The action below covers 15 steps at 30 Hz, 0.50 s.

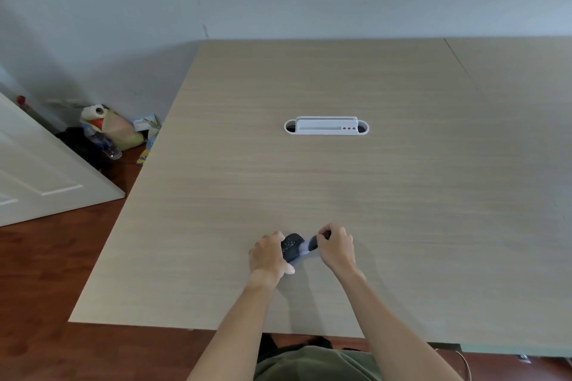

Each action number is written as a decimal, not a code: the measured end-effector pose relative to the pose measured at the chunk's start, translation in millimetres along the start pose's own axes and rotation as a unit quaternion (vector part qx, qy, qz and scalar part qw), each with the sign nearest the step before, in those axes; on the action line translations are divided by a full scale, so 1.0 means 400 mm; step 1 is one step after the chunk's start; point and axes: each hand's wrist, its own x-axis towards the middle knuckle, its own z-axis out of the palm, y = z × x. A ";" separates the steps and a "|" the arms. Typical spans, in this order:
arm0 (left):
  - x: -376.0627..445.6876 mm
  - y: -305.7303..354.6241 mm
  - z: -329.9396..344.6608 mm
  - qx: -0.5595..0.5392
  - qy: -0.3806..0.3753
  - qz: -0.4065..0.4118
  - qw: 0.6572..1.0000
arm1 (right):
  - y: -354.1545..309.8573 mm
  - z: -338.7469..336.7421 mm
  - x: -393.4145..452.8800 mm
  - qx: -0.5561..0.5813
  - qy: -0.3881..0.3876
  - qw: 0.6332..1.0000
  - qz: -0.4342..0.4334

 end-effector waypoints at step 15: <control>0.002 -0.010 0.006 -0.023 -0.008 0.030 0.999 | 0.017 -0.003 -0.006 0.007 0.030 0.999 -0.026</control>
